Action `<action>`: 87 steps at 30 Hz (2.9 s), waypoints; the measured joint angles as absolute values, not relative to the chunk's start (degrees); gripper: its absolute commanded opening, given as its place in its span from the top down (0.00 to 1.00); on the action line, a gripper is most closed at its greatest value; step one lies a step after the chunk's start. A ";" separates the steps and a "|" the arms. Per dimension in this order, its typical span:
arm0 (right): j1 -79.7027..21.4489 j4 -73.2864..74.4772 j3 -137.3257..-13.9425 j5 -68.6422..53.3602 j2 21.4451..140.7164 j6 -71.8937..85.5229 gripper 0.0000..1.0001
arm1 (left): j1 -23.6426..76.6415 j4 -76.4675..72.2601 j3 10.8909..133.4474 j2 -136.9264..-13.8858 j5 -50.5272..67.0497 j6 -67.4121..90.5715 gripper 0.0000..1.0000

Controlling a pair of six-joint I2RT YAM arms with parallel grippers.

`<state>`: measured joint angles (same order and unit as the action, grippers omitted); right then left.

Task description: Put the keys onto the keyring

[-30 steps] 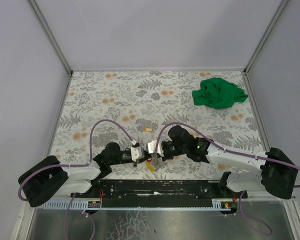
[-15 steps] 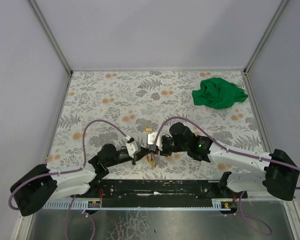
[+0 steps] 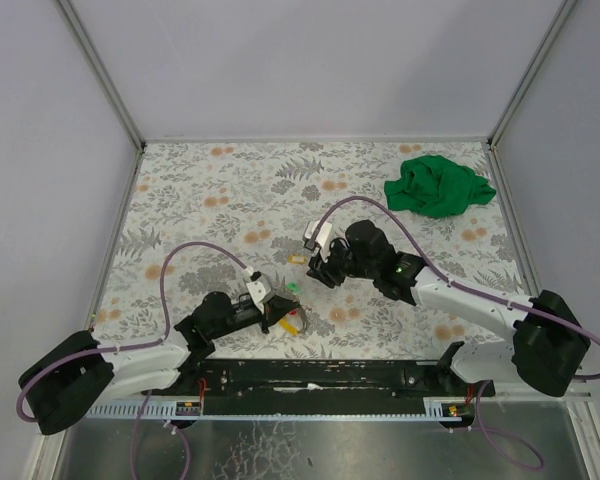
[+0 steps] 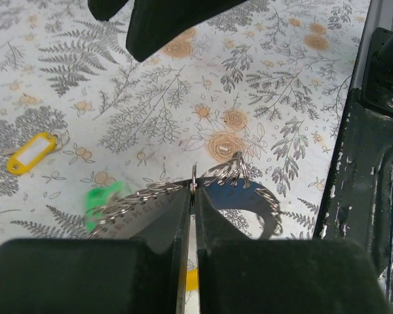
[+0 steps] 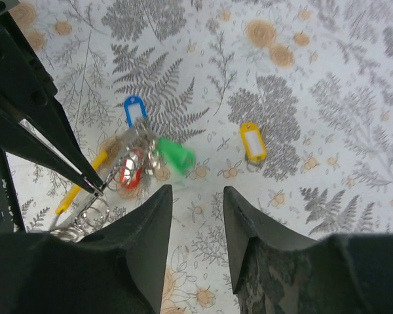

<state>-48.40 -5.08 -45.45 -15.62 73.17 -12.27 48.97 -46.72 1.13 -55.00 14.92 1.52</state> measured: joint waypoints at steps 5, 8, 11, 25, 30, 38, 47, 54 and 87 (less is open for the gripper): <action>-48.40 -5.17 -45.25 -16.14 76.38 -9.96 0.55 | 48.97 -48.07 1.21 -59.92 14.94 3.99 1.00; -48.40 -5.56 -44.40 -15.90 77.28 -9.26 0.55 | 48.97 -47.99 1.21 -61.89 14.92 5.63 1.00; -48.40 -5.85 -44.31 -15.00 79.18 -9.26 0.55 | 48.97 -48.01 1.21 -62.19 14.90 7.35 1.00; -45.60 -8.51 -55.72 -9.19 102.24 -8.10 0.52 | 48.97 -46.65 0.49 -58.43 11.03 9.63 1.00; -43.09 -8.51 -59.40 -8.25 105.95 -4.29 0.57 | 48.97 -46.17 0.49 -58.02 10.09 9.63 1.00; -42.00 -7.60 -61.10 -8.86 108.47 0.12 0.68 | 48.97 -46.15 0.49 -57.89 9.93 9.61 1.00; -42.00 -5.23 -61.65 -10.13 108.95 2.44 0.97 | 48.97 -46.15 0.49 -57.91 9.93 9.61 1.00; -42.00 -2.11 -57.98 -8.29 101.08 1.13 1.00 | 48.97 -46.04 0.49 -58.22 9.93 9.56 1.00; -42.00 -35.20 -20.32 -29.52 62.15 -17.43 1.00 | 48.66 -43.05 7.25 -61.69 20.88 -9.91 1.00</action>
<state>-42.00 -35.20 -20.32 -29.52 62.15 -17.43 48.66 -43.05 7.25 -61.69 20.88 -9.91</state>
